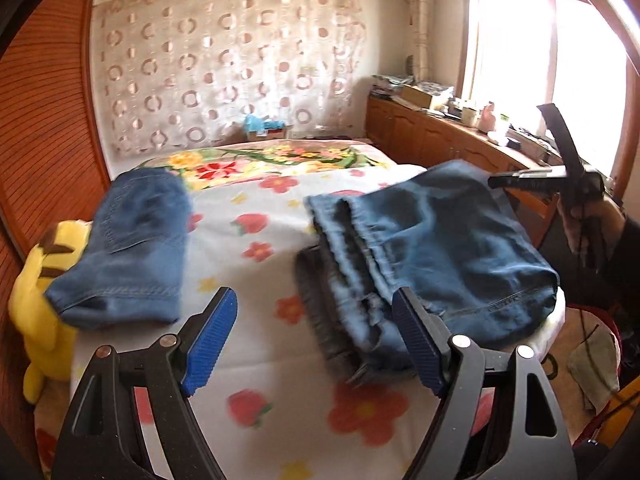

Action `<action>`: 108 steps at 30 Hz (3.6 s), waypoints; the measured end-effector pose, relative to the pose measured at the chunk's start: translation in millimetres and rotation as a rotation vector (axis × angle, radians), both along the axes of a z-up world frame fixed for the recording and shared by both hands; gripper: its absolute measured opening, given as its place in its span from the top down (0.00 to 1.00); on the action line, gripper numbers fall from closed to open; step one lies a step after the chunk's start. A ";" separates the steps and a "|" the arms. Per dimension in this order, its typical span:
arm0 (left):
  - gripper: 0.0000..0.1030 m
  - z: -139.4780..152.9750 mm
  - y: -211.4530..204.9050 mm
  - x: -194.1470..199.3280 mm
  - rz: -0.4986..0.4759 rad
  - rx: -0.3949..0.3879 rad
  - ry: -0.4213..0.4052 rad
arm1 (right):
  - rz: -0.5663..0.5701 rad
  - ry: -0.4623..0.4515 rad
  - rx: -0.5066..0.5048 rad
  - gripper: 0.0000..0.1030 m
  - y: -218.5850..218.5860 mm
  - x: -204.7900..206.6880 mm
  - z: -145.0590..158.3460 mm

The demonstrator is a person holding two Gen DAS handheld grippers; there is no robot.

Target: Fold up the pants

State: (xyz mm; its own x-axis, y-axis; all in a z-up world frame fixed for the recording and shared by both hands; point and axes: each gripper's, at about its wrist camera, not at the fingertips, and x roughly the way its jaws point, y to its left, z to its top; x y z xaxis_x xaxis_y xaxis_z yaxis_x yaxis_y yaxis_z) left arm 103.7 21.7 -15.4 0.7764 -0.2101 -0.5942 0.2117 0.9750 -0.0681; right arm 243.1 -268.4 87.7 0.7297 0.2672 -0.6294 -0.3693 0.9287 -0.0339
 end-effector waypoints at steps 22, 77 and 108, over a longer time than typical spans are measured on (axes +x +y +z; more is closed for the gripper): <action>0.22 -45.2 -104.1 19.9 -0.141 0.088 0.120 | -0.033 0.114 0.175 0.43 -46.4 -79.3 -70.2; 0.21 7.3 23.3 -30.1 0.069 -0.033 -0.028 | 0.343 -0.091 0.170 0.88 86.9 -127.8 3.1; 0.21 11.5 32.5 -30.2 0.099 -0.034 -0.039 | 0.404 -0.050 0.083 0.52 88.0 -109.1 0.0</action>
State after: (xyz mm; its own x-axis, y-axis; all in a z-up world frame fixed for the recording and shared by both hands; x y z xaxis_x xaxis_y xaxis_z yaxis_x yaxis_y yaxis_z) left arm 73.5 54.3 -3.9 0.8168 -0.1506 -0.5570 0.1172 0.9885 -0.0954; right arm 133.9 -180.4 87.7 0.5845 0.5867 -0.5604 -0.7047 0.7095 0.0078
